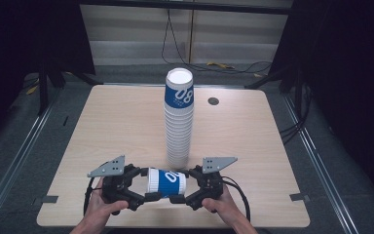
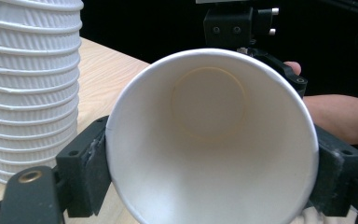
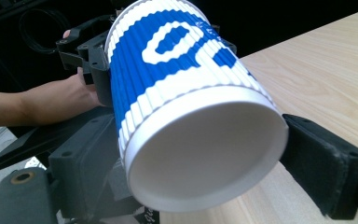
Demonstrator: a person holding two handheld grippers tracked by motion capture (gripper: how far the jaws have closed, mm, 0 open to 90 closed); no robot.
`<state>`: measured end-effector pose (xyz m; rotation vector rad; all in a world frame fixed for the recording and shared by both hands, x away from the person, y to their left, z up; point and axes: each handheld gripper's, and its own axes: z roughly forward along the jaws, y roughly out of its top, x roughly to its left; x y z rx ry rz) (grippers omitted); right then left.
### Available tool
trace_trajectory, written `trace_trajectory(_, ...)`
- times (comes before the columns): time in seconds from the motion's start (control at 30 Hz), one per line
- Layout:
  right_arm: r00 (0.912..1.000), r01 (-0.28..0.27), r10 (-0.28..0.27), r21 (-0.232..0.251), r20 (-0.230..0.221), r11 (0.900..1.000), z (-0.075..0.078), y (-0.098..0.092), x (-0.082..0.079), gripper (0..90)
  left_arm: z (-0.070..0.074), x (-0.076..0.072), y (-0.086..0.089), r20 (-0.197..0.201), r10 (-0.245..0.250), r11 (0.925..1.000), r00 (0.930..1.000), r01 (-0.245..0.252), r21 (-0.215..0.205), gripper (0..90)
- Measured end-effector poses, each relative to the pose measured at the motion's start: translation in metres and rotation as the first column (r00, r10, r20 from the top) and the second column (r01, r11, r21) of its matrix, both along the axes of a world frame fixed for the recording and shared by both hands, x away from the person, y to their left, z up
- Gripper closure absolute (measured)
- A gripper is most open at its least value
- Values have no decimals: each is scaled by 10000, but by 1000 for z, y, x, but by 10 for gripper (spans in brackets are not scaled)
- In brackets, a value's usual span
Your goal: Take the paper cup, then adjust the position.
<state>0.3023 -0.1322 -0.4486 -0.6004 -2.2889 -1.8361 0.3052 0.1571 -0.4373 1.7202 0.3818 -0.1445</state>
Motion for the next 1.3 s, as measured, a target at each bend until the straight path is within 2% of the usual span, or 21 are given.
trace_trajectory(0.1,10000,23,-23,-115,22,9999,0,0,1,137,0,1,3,-50,61,10000,10000,-61,-4,164)
trace_trajectory(0.27,9999,149,-146,-640,44,9978,0,-2,0,139,2,2,8,-21,249,9997,9997,-249,27,164)
trace_trajectory(0.4,9989,388,-363,-970,280,9945,2,-7,-1,141,4,1,12,224,570,9970,9981,-581,507,164)
trace_trajectory(0.53,9967,748,-693,-1412,433,9872,2,-13,-4,143,4,1,12,292,827,9939,9961,-846,713,164)
trace_trajectory(0.57,9935,1071,-993,-1636,550,9807,1,-18,-5,141,3,2,13,339,914,9926,9952,-938,770,163)
trace_trajectory(0.67,9910,1303,-1230,-1695,534,9769,-1,-22,-5,141,4,3,15,467,1247,9866,9911,-1288,1002,163)
trace_trajectory(0.77,9882,1502,-1410,-1994,597,9683,0,-28,-6,143,6,4,18,581,1380,9825,9887,-1441,1182,163)
trace_trajectory(0.9,9838,1779,-1693,-2039,590,9627,0,-41,-9,143,11,7,21,776,1585,9692,9843,-1701,1782,164)
trace_trajectory(1.0,9792,2025,-1954,-2106,539,9564,-2,-51,-11,146,14,9,24,783,1701,9653,9823,-1821,1872,164)
trace_trajectory(1.1,9752,2214,-2149,-2185,533,9504,-3,-58,-13,146,15,11,27,934,1846,9535,9784,-2013,2241,164)
trace_trajectory(1.13,9735,2279,-2266,-2051,302,9518,-4,-63,-13,150,15,12,28,948,1813,9512,9789,-1990,2359,163)
trace_trajectory(1.17,9735,2279,-2266,-2051,302,9518,-4,-63,-13,150,14,13,29,1018,1839,9463,9777,-2041,2505,163)
trace_trajectory(1.2,9699,2429,-2410,-2153,358,9458,-5,-66,-13,151,13,15,30,1014,1945,9400,9757,-2149,2648,163)
trace_trajectory(1.23,9683,2489,-2472,-2153,355,9443,-5,-67,-13,151,12,16,31,923,2011,9375,9752,-2189,2705,163)
trace_trajectory(1.3,9661,2573,-2552,-2202,382,9409,-6,-69,-13,150,9,20,34,883,2136,9262,9729,-2304,2983,164)
